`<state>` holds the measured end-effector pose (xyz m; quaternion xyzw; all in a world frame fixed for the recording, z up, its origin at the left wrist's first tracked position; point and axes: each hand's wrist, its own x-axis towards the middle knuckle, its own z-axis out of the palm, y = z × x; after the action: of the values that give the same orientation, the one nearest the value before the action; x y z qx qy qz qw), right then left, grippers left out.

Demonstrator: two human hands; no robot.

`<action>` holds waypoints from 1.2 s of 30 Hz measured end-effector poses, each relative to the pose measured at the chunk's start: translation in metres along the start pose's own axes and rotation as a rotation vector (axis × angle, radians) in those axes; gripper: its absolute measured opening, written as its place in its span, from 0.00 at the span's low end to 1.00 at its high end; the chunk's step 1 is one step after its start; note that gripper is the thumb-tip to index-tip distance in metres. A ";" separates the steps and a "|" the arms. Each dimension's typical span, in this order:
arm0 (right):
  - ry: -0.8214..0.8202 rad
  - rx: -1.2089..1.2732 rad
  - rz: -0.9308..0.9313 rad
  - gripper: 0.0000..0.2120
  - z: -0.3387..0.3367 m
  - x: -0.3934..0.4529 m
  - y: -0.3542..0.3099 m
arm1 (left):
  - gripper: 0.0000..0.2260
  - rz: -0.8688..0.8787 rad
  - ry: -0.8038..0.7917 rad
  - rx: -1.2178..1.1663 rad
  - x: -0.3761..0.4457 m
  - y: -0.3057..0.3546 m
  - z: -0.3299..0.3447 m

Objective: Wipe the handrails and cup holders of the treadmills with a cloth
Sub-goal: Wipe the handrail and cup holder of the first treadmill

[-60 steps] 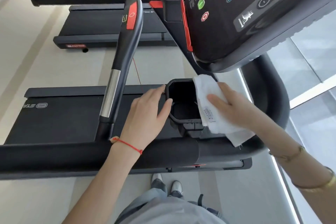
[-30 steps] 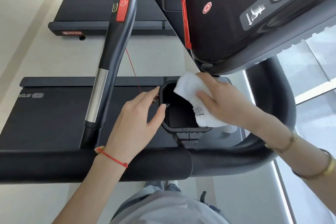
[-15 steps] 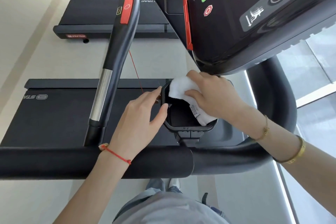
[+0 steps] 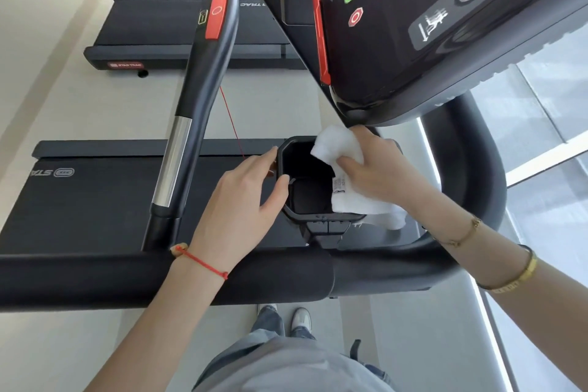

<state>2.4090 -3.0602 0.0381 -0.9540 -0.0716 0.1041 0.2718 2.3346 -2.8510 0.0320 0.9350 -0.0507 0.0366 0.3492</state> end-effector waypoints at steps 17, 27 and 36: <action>-0.184 -0.115 -0.545 0.27 -0.039 -0.088 0.018 | 0.22 0.012 -0.010 -0.015 0.001 0.000 -0.001; -0.245 -0.294 -0.641 0.25 -0.009 -0.084 -0.023 | 0.21 -0.003 -0.004 -0.044 0.001 -0.003 0.000; -0.162 -0.417 -0.595 0.23 -0.013 -0.084 -0.015 | 0.20 0.019 -0.022 -0.006 0.000 -0.001 -0.002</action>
<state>2.3294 -3.0702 0.0704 -0.9150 -0.3868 0.0790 0.0836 2.3347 -2.8493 0.0331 0.9338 -0.0633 0.0296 0.3509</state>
